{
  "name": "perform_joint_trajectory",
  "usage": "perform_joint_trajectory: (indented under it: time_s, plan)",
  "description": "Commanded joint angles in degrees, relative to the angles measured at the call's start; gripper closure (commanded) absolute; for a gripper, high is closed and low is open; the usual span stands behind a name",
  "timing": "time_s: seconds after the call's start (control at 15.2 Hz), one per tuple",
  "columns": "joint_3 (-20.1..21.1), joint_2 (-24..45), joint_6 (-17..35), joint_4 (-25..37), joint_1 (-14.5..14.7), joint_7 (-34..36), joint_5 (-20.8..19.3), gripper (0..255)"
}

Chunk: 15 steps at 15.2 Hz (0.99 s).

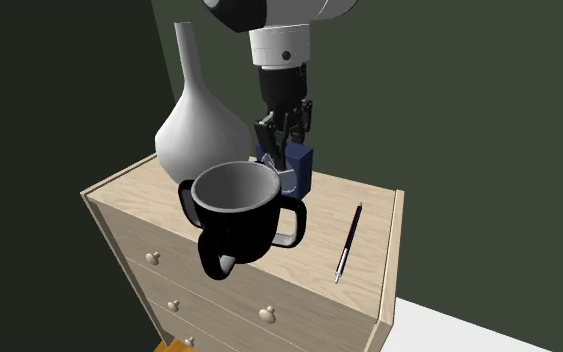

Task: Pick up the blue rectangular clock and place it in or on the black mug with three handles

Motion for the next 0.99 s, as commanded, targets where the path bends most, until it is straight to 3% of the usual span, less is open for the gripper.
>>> perform_joint_trajectory:
  time_s: [0.0,0.92]
  plan:
    - [0.0,-0.7,-1.3,0.4,0.1,0.2,-0.4,255]
    - [-0.2,-5.3,-11.4,6.3,0.6,1.3,-2.5,255]
